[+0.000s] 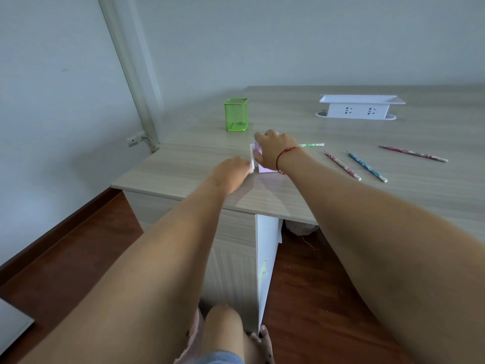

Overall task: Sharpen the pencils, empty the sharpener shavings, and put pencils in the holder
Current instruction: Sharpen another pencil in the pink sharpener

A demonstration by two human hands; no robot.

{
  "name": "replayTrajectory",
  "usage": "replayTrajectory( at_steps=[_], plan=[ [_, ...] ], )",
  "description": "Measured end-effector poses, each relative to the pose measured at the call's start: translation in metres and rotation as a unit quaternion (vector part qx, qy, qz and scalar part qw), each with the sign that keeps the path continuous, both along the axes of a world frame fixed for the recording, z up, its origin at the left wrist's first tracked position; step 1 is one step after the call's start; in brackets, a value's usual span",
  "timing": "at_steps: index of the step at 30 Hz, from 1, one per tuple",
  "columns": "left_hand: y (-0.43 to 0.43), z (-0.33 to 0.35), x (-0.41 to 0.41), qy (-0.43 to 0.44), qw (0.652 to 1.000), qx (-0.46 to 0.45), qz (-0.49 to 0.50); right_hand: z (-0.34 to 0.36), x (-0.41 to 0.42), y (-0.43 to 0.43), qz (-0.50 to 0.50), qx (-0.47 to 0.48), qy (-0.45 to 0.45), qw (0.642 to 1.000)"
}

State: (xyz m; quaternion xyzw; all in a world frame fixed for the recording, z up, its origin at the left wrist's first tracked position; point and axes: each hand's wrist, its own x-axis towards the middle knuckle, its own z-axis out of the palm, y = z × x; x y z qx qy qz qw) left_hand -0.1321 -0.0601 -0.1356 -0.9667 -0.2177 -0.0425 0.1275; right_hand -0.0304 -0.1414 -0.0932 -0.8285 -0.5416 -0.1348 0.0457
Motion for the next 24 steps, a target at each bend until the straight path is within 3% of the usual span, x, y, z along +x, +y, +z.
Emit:
replayTrajectory(
  at_steps=[10, 19, 24],
  plan=[
    [0.044, 0.025, 0.025, -0.026, 0.999, -0.033, 0.004, -0.003, 0.005, 0.001, 0.013, 0.026, 0.002, 1.000],
    [0.040, 0.062, 0.026, -0.122, 0.992, 0.007, -0.039, 0.004, 0.005, 0.005, -0.024, 0.007, 0.023, 0.999],
    [0.026, 0.061, 0.013, -0.164, 0.986, -0.031, -0.011, 0.006, 0.000, 0.005, -0.040, -0.003, 0.028, 0.999]
  ],
)
